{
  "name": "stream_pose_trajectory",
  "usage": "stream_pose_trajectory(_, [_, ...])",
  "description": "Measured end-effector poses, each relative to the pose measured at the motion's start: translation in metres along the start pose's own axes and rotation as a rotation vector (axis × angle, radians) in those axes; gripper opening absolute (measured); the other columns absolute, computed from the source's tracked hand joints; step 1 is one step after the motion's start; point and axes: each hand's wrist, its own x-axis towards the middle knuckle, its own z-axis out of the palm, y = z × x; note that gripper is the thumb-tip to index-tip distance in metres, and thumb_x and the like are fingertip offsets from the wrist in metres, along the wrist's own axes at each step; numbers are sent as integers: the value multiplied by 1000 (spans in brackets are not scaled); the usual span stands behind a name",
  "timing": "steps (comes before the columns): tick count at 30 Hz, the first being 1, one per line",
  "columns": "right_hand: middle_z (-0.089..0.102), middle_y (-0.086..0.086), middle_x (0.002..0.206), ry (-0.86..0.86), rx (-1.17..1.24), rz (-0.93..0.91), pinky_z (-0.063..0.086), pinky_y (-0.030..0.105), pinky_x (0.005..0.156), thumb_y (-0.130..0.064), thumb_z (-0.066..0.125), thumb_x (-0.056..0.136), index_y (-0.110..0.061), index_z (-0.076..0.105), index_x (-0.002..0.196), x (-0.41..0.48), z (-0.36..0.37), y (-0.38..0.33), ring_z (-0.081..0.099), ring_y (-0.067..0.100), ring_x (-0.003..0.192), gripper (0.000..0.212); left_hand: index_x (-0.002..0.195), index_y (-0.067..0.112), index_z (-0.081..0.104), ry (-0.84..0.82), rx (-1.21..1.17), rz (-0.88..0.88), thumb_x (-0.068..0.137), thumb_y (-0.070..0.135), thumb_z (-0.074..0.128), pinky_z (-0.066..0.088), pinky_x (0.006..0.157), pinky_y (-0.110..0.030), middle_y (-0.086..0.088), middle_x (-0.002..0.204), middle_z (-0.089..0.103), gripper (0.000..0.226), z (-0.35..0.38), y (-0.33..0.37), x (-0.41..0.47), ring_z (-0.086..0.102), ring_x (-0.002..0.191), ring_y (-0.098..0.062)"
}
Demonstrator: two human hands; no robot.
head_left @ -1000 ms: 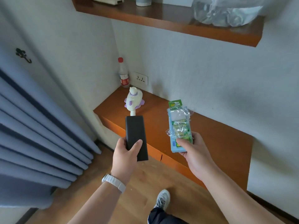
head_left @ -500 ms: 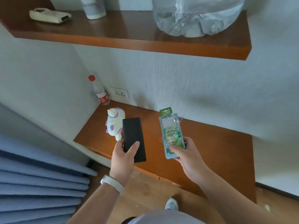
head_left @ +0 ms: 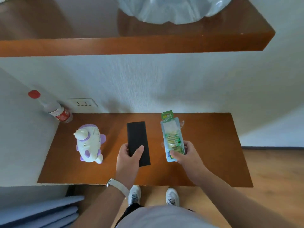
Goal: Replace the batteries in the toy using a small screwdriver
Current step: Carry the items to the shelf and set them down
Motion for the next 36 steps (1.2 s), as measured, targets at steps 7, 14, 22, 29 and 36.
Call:
stream_pose_trajectory(7, [68,2,111,140,-72,96,58,37,90,-16,81,79,-21,51,115,29,23,32,69,14,98,47,107,25,54,-224,132,34,95,30,67,55,62,-20,-1,100,66,19,-6,-3,43,68,91,-14])
stream_pose_trajectory(14, [65,0,109,220,-105,166,55,22,70,-22,78,84,-20,50,121,55,48,44,66,11,93,46,106,30,54,-327,182,-5,94,34,67,61,79,-36,-1,103,67,17,-24,-13,74,68,96,-16])
stream_pose_trajectory(22, [64,-8,103,219,-288,189,47,18,59,-37,75,86,-26,57,117,64,50,50,61,3,87,37,106,32,52,-337,220,1,94,34,67,59,73,-29,3,101,65,19,-38,-15,98,66,93,-12])
stream_pose_trajectory(29, [49,1,115,230,-466,174,37,14,57,-44,69,89,-26,57,137,68,41,52,47,6,88,52,104,30,52,-341,207,-22,95,31,67,61,77,-34,1,101,64,17,-29,-15,98,65,95,-15])
stream_pose_trajectory(36, [55,2,109,269,-492,160,43,26,67,-43,69,90,-21,66,124,67,37,56,52,12,92,41,109,27,54,-349,192,-37,94,34,67,62,83,-46,-2,104,65,21,-20,-13,93,66,98,-20])
